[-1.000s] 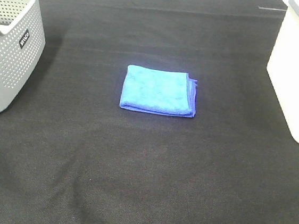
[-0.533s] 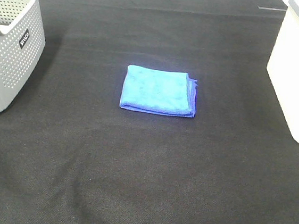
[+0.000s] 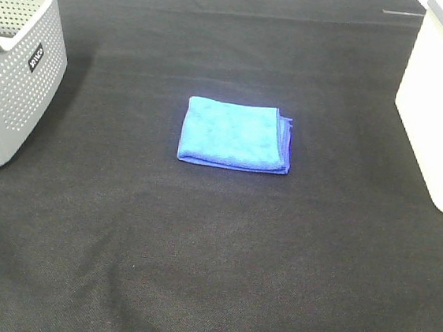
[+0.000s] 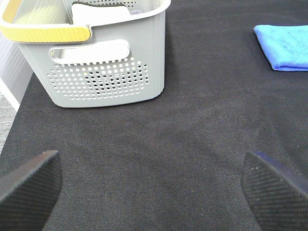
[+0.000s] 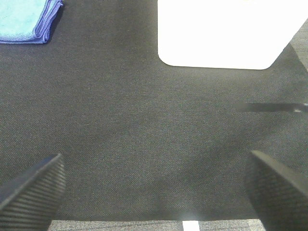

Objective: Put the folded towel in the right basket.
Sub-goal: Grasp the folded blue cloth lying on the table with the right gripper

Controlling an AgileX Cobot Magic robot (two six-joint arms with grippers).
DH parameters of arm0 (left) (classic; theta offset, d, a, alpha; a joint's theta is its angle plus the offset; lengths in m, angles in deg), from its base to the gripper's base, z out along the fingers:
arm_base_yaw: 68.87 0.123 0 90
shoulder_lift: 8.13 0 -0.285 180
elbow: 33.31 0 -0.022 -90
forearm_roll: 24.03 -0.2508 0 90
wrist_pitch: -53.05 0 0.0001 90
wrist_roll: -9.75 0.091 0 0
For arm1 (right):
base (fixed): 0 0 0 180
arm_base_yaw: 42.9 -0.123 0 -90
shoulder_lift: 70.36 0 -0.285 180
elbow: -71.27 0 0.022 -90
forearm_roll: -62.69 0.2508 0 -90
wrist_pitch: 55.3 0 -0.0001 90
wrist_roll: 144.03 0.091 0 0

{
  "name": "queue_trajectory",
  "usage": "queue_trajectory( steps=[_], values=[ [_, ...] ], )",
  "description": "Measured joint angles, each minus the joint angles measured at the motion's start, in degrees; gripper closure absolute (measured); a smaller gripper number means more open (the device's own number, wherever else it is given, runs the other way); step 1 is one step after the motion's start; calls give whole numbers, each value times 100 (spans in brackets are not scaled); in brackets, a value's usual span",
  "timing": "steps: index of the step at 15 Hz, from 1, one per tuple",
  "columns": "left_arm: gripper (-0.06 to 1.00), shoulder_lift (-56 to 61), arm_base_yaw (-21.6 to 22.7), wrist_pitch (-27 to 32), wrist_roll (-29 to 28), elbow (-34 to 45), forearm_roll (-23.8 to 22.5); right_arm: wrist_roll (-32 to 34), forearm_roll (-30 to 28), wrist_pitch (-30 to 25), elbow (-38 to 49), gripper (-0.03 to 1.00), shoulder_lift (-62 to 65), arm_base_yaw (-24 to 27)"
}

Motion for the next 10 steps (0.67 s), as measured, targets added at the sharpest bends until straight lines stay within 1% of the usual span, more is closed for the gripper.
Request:
queue_trajectory(
  steps=[10],
  values=[
    [1, 0, 0, 0, 0, 0, 0, 0, -17, 0, 0, 0, 0, 0]
  ],
)
